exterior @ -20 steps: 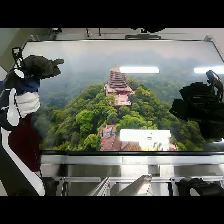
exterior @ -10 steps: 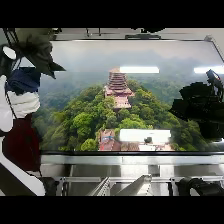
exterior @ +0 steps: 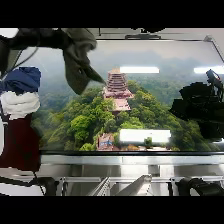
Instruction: Fold the shirts.
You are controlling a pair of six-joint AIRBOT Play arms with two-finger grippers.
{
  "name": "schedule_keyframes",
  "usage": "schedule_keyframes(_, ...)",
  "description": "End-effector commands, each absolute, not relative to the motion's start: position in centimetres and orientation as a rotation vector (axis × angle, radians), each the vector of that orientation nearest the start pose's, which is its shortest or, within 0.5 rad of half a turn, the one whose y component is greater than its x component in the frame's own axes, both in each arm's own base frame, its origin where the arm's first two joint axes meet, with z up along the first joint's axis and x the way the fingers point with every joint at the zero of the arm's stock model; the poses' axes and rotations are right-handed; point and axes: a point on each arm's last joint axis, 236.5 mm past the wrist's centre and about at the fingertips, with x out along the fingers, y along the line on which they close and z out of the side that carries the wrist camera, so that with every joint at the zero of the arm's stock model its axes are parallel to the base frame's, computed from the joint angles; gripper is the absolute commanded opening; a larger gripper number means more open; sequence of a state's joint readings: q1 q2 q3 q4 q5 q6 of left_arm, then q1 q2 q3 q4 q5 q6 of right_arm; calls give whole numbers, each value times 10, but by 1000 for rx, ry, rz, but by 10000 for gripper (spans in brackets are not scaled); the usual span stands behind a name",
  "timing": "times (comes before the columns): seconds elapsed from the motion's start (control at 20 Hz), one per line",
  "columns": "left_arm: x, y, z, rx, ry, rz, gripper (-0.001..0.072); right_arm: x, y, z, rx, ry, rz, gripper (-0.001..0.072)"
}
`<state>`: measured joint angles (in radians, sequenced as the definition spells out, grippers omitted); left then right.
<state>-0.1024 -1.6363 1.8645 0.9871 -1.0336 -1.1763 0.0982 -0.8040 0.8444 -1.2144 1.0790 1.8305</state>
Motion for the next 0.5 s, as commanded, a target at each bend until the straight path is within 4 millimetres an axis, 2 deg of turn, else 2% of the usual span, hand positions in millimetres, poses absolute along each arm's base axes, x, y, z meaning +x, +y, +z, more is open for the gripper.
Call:
schedule_keyframes(0.0, 492, -234, 119, -107, 875, -731, 26, 301, 103, 71, 496, 1081, 151, 13)
schedule_keyframes(0.15, 477, -271, 70, -100, 950, -764, 26, 301, 103, 66, 497, 1100, 147, 13)
schedule_keyframes(0.2, 468, -280, 56, -90, 987, -783, 109, 302, 103, 64, 497, 1108, 145, 14)
schedule_keyframes(0.25, 462, -286, 46, -79, 1018, -798, 470, 301, 103, 61, 497, 1120, 143, 14)
schedule_keyframes(0.3, 459, -286, 44, -76, 1030, -800, 711, 299, 104, 57, 495, 1142, 140, 22)
schedule_keyframes(0.35, 459, -281, 50, -75, 1034, -802, 716, 295, 104, 52, 492, 1171, 139, 58)
schedule_keyframes(0.4, 458, -270, 61, -72, 1043, -808, 715, 291, 105, 48, 491, 1201, 141, 255)
schedule_keyframes(0.45, 458, -254, 72, -73, 1064, -800, 714, 287, 106, 44, 486, 1226, 144, 385)
